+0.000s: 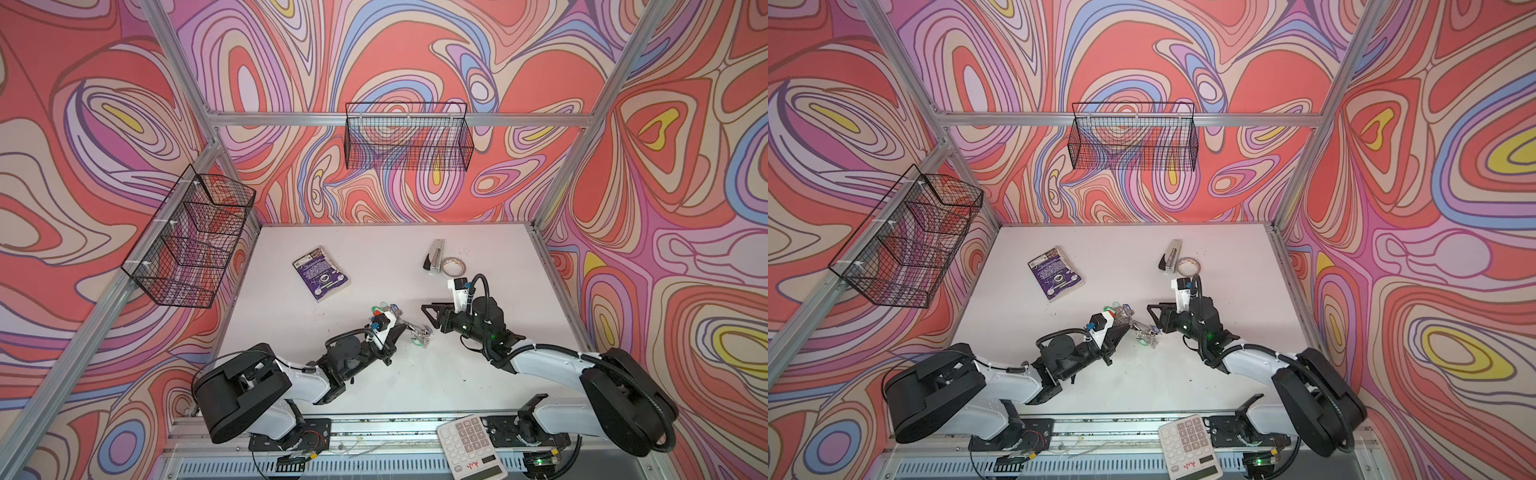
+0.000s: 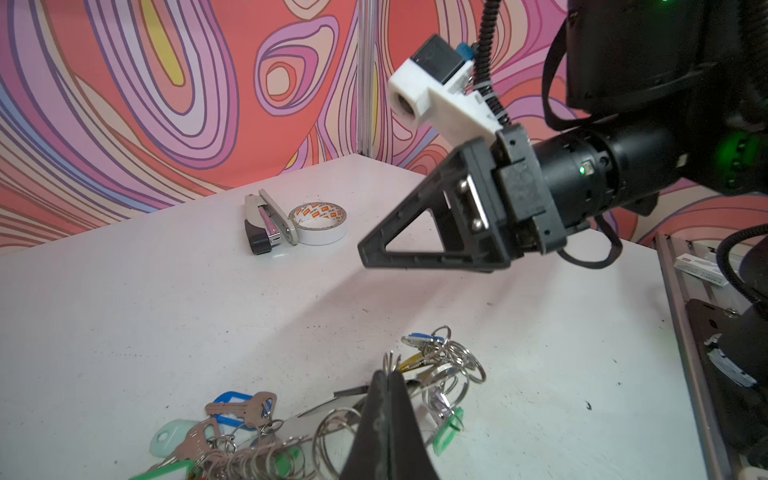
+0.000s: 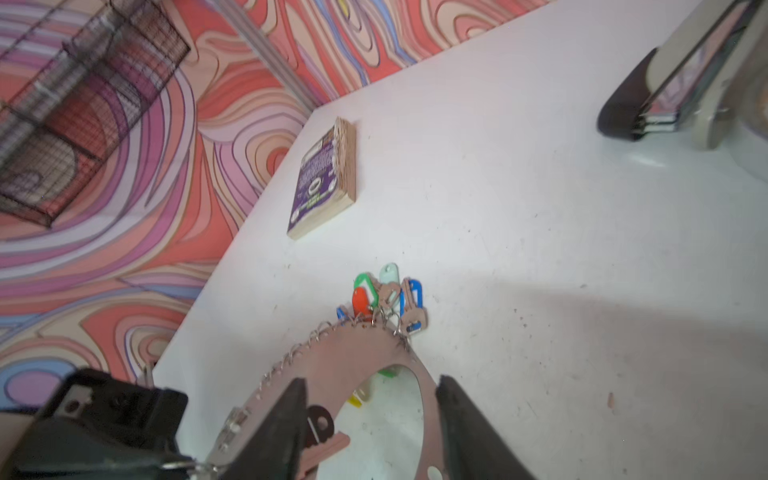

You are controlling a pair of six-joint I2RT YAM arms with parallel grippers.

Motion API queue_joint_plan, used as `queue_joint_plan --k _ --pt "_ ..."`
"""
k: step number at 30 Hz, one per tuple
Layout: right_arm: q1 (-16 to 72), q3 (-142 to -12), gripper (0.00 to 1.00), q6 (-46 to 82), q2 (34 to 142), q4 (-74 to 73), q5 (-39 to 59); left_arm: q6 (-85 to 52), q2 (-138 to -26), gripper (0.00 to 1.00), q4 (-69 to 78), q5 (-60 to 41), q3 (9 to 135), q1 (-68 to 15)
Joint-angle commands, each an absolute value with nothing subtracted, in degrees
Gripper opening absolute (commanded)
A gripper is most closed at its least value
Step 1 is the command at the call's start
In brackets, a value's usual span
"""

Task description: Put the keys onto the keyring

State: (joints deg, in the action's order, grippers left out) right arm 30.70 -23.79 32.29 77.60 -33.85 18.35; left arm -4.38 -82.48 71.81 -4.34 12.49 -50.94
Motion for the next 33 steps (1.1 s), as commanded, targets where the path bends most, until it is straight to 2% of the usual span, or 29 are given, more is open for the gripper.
queue_joint_plan --k 1,3,7,11,23,31,33 --pt "30.58 -24.26 0.28 34.81 80.88 -37.88 25.83 -3.08 -82.98 0.00 75.21 -5.28 14.62 -50.54" --pt "30.58 -24.15 0.18 35.59 81.79 -38.48 26.66 -3.09 -82.97 0.00 75.23 -4.72 14.85 -50.55" --pt "30.80 -22.78 0.06 36.12 82.60 -39.62 28.28 -3.38 -83.03 0.00 75.19 -1.84 15.42 -50.62" --pt "31.24 -22.50 0.01 36.29 83.22 -40.15 29.78 -4.20 -83.49 0.00 75.32 1.67 16.06 -50.54" --pt "35.69 -25.76 0.00 37.22 91.24 -42.81 34.32 -4.88 -87.86 0.00 75.41 3.79 18.09 -50.23" --pt "34.55 -24.33 0.00 34.75 85.15 -37.73 28.07 -7.03 -91.16 0.00 75.48 -3.93 19.39 -47.85" --pt "32.77 -23.78 0.06 35.22 83.92 -36.20 26.31 -6.78 -91.93 0.00 75.43 -6.19 20.09 -47.15"
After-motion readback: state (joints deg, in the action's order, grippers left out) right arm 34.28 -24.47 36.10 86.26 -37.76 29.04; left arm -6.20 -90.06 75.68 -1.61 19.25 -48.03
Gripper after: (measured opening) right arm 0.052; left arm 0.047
